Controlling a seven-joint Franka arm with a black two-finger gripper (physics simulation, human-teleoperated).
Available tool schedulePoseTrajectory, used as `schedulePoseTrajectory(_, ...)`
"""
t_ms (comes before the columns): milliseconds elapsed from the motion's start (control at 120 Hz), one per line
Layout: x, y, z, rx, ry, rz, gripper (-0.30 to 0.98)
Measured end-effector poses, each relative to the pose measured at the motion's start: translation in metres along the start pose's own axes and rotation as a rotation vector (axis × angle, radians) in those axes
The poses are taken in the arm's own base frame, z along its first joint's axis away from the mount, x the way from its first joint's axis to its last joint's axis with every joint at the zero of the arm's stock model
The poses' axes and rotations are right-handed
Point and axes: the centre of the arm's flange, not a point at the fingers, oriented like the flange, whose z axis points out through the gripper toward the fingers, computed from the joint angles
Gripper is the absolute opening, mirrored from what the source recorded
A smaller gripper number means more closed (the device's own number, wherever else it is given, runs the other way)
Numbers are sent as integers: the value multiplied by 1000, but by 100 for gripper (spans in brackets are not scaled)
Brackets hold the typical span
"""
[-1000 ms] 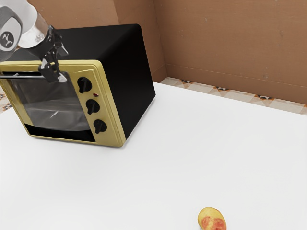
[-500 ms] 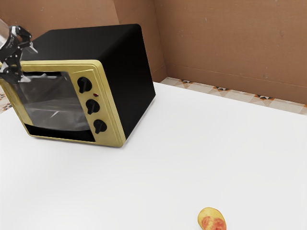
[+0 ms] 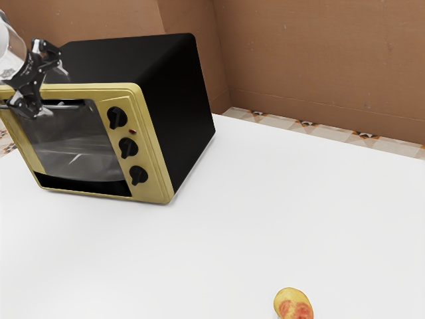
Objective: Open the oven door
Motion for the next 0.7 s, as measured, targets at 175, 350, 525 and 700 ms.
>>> schedulePoseTrajectory(175,-11,4,-5,-15,-15,47,69)
schedulePoseTrajectory(350,14,-4,-9,-17,0,37,69)
schedulePoseTrajectory(525,48,-14,-1,4,26,15,69)
schedulePoseTrajectory(700,67,-23,15,31,25,7,69)
